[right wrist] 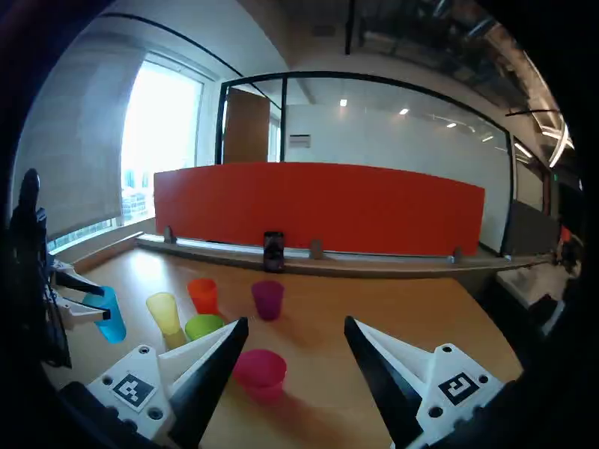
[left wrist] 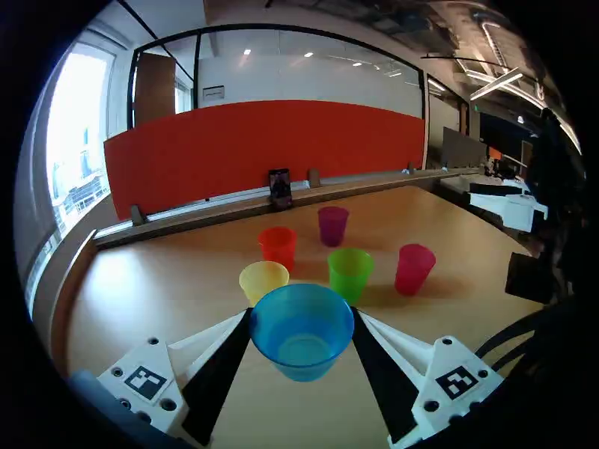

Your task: Pour water

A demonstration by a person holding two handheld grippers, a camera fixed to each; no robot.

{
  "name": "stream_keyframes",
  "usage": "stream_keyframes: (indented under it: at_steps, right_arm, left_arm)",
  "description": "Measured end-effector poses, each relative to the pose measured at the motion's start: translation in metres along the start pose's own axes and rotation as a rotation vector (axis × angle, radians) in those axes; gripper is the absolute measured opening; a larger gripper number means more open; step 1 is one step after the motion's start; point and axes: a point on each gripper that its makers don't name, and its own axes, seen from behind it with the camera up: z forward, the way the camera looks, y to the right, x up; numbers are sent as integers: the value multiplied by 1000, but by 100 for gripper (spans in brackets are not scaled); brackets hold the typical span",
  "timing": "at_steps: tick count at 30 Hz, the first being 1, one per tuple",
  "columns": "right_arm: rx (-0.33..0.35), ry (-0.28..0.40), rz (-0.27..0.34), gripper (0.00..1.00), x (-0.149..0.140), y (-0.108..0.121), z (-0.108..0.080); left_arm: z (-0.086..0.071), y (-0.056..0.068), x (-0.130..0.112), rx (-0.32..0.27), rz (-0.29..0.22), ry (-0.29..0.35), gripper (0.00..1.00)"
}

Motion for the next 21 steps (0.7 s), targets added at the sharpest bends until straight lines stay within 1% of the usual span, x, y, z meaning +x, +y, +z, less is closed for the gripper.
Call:
stream_keyframes:
  at_steps: [5,12,17,21]
  right_arm:
    - [45,-17,-18,99,-7,-24,7]
    - [112,-41,-46,100,-18,-61,18]
    - [149,-67,-75,100,-31,-87,28]
    - [167,-89,-88,100,-42,-103,37]
  left_arm:
    - [-13,2,2,-14,6,-3,90]
    - [-32,2,6,-27,-11,3,90]
    - [-47,-3,6,-21,-3,-3,90]
    - [-58,-7,2,-16,2,-11,90]
